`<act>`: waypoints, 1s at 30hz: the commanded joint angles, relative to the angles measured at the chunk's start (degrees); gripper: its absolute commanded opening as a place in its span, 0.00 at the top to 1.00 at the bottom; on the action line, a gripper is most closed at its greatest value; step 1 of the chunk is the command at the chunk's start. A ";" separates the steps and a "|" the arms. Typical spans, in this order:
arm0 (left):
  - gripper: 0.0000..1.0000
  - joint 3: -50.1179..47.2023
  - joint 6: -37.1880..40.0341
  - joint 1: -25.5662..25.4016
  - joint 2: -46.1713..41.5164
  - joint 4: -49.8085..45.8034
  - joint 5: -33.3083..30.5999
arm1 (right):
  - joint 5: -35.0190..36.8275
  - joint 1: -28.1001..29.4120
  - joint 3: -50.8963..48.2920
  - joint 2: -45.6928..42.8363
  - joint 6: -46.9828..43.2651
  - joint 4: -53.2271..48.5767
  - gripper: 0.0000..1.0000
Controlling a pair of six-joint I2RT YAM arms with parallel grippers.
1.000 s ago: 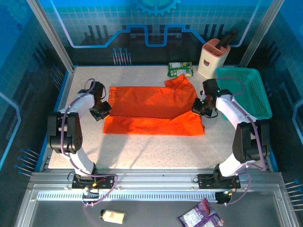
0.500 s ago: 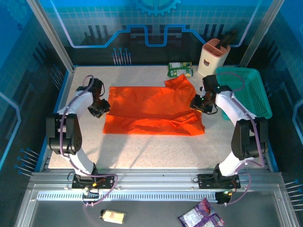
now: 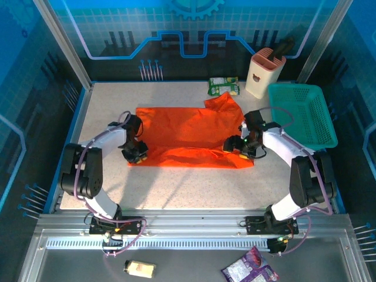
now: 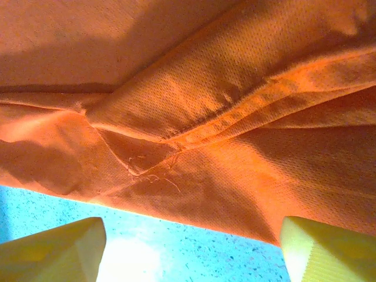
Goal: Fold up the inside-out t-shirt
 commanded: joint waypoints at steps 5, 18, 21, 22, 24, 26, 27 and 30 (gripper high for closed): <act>0.85 -6.36 -1.30 3.22 0.93 4.02 1.09 | -0.02 -6.27 -7.47 2.19 0.36 6.34 0.17; 0.85 -10.93 -1.92 6.28 -8.04 5.00 7.29 | 2.97 -6.40 -7.49 -5.81 0.34 0.10 0.09; 0.82 -8.83 -2.37 6.24 -11.06 4.97 8.39 | 1.27 -3.55 -4.56 -7.04 1.01 -1.23 0.12; 0.82 -7.92 -2.48 6.16 -11.48 5.12 9.30 | -0.59 -2.72 -3.87 -6.63 1.37 -0.79 0.14; 0.81 -6.08 -2.62 5.57 -12.31 5.36 10.73 | -2.47 -1.14 -2.60 -5.25 2.26 -0.48 0.18; 0.80 -4.23 -2.80 4.16 -12.65 5.49 11.68 | -2.17 -0.41 -1.45 -4.11 2.47 0.06 0.20; 0.80 -3.39 -2.90 3.14 -12.80 5.70 12.15 | -1.59 -0.32 -1.06 -3.49 2.39 0.75 0.21; 0.78 -2.43 -4.38 -0.73 -12.82 9.26 14.19 | 0.72 -1.07 1.18 -0.25 0.81 0.81 0.23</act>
